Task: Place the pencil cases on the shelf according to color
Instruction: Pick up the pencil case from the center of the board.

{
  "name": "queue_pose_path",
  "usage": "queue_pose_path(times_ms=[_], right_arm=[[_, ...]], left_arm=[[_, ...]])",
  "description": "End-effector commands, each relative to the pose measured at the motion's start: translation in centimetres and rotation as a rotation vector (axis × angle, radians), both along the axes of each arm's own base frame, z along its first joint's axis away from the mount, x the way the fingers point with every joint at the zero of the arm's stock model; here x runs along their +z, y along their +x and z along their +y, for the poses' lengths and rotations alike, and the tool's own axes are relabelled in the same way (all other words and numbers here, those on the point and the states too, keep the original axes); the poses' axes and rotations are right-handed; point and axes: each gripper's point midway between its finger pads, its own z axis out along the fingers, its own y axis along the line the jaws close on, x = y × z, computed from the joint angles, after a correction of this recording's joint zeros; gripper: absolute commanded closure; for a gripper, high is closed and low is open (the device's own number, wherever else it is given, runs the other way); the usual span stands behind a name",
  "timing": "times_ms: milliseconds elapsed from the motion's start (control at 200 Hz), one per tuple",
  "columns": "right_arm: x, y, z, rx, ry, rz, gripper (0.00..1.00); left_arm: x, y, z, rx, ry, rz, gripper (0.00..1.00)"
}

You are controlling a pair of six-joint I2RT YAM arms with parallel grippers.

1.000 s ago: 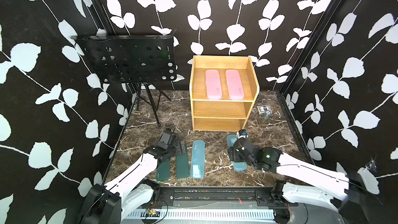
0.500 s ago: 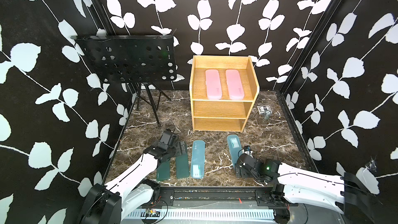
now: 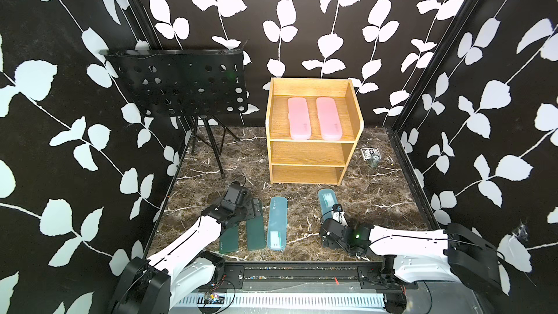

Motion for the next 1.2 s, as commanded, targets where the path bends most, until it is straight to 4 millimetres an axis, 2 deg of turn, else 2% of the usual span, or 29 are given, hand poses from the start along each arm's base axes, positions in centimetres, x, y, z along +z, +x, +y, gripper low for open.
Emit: queue_pose_path(times_ms=[0, 150, 260, 470, 740, 915, 1030, 1120, 1195], right_arm=[[-2.8, -1.9, -2.4, -0.007, -0.101, 0.084, 0.14], [-2.6, -1.8, -2.4, 0.003, -0.11, 0.068, 0.29], [-0.9, -1.9, -2.8, 0.014, -0.134, 0.028, 0.32], [5.0, -1.8, -2.6, 0.055, -0.089, -0.082, 0.32], [12.9, -1.3, -0.3, 0.151, 0.053, -0.217, 0.31], [17.3, -0.1, 1.2, 0.164, 0.097, -0.307, 0.31], [20.1, 1.3, 1.7, 0.145, 0.093, -0.366, 0.32], [20.7, 2.9, 2.3, 0.137, 0.109, -0.348, 0.33], [20.3, 4.6, 3.2, 0.136, 0.141, -0.311, 0.34]], left_arm=[[-0.1, -0.2, 0.2, 0.008, 0.006, 0.007, 0.01], [0.3, -0.1, 0.1, 0.008, 0.0, 0.004, 0.01], [0.6, -0.1, 0.1, 0.009, 0.003, 0.002, 0.01], [1.1, 0.1, 0.3, 0.01, 0.018, -0.006, 0.01], [1.5, 0.5, 0.1, 0.013, 0.011, -0.017, 0.01], [1.7, 0.6, 0.0, 0.012, 0.005, -0.021, 0.01], [1.9, 0.9, -0.4, 0.004, -0.007, -0.024, 0.01], [2.2, 1.2, -0.6, -0.003, -0.01, -0.03, 0.01], [2.2, 1.5, -0.8, -0.008, -0.009, -0.033, 0.01]])
